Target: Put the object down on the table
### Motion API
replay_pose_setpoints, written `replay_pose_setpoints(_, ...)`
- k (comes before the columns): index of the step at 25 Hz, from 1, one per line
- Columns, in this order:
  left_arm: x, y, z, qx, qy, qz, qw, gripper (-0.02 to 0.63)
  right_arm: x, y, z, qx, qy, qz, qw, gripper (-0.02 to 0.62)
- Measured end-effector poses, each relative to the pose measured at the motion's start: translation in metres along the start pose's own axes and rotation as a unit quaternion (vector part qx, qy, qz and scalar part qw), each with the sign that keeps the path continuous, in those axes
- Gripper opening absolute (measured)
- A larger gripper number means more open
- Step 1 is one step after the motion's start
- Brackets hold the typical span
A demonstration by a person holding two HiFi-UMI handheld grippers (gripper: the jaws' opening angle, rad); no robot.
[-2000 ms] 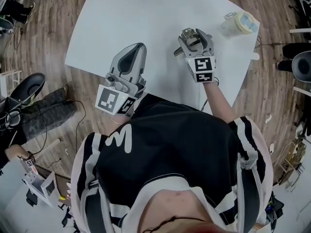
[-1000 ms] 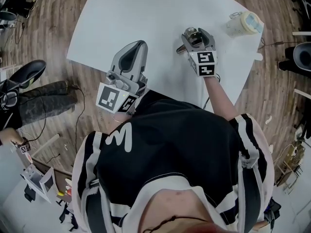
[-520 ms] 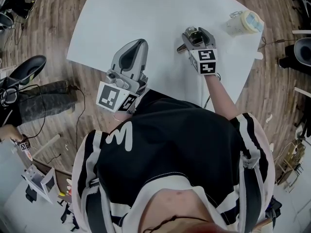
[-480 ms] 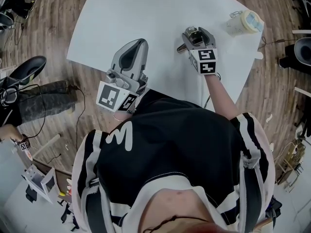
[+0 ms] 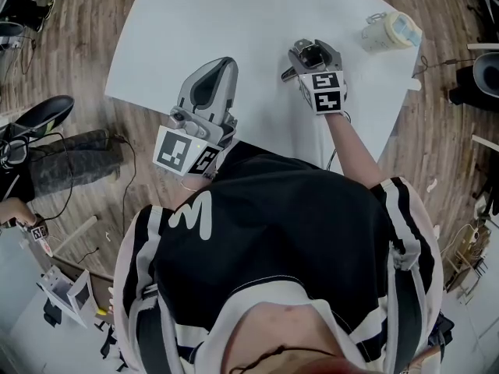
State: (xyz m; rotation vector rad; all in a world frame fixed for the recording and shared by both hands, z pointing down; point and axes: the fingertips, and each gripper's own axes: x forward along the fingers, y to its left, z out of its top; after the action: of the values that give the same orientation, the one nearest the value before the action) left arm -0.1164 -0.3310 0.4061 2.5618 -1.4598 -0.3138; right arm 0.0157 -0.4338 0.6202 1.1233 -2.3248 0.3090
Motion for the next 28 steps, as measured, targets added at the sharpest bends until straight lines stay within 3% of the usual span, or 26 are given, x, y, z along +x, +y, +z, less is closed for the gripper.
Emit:
replay_pose_setpoints(13, 0.001, -0.001, -0.003, -0.01, -0.001, -0.003, 0.9999, 0.005, 0.006, 0.004, -0.006, -0.02, 0.04, -0.006, 0.999, 0.297)
replay_pose_setpoints(28, -0.001, 0.0, 0.002, -0.013, -0.005, -0.012, 0.9998, 0.005, 0.009, 0.01, -0.004, -0.025, 0.051, -0.005, 0.998, 0.296)
